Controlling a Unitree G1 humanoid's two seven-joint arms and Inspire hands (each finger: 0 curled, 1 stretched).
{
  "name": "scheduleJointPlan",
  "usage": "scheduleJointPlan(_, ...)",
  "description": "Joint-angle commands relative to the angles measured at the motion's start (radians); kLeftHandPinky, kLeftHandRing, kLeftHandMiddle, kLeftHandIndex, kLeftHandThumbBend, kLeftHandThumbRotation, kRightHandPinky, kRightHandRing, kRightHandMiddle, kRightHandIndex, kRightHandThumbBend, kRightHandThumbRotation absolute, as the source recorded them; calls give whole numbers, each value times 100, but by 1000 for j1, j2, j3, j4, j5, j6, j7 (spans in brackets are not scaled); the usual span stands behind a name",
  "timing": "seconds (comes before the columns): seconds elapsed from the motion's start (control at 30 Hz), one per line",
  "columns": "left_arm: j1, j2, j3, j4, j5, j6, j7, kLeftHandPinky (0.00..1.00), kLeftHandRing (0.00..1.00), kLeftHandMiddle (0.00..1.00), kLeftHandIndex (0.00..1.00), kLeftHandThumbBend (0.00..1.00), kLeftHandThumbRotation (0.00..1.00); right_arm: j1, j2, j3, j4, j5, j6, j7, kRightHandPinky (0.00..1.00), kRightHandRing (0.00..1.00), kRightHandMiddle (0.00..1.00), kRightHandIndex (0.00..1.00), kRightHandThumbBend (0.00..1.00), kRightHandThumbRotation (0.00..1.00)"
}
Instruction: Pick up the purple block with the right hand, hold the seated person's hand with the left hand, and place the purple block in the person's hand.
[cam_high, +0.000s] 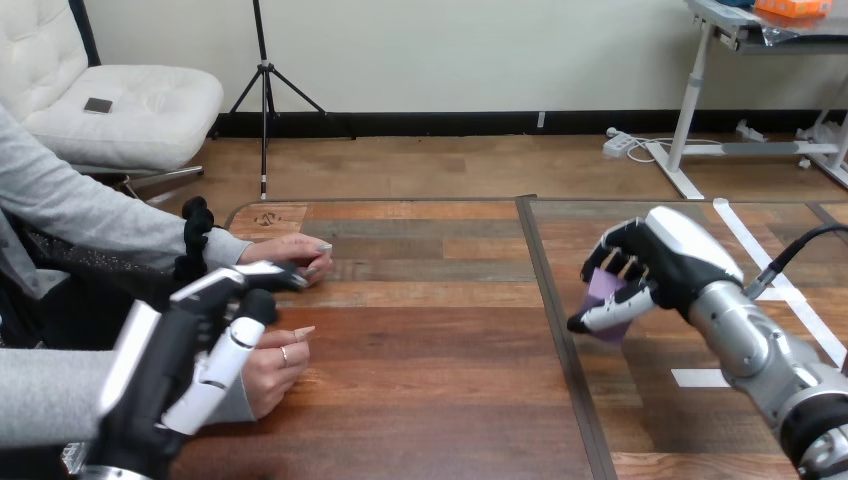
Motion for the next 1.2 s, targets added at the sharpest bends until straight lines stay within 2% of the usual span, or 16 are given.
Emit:
scheduleJointPlan(0.0,-68,34,41,-66,50,-3,51,66,76,76,67,71,78,-22,-40,-25,-72,19,-43,-3,39,42,46,45,76,0)
scheduleJointPlan(0.17,-74,55,56,-70,64,10,60,62,75,76,70,80,75,-18,-47,-32,-91,25,-43,2,38,42,46,45,76,0)
scheduleJointPlan(0.47,-94,119,77,-56,132,-9,73,62,77,81,77,87,69,-7,-59,-47,-131,37,-46,17,40,43,46,46,75,0)
scheduleJointPlan(0.7,-97,168,82,-89,174,34,65,64,81,84,81,93,64,-2,-62,-55,-147,47,-38,28,40,44,46,46,76,0)
scheduleJointPlan(0.77,-97,178,79,-102,174,51,56,67,84,87,82,96,59,-2,-63,-56,-147,45,-36,28,40,44,47,46,76,0)
scheduleJointPlan(0.87,-96,187,80,-132,219,85,68,69,86,88,83,98,56,-3,-65,-53,-146,38,-34,24,41,44,47,46,76,0)
scheduleJointPlan(0.9,-94,198,80,-147,256,107,71,69,86,88,83,98,55,-3,-65,-53,-144,39,-35,25,41,44,47,46,76,0)
scheduleJointPlan(1.0,-90,221,78,-176,332,145,76,70,86,89,85,99,57,-3,-64,-57,-140,44,-35,28,41,44,47,46,76,0)
scheduleJointPlan(1.17,-92,244,69,-203,429,173,85,70,86,89,86,100,62,-2,-62,-61,-139,50,-35,33,42,45,48,46,76,0)
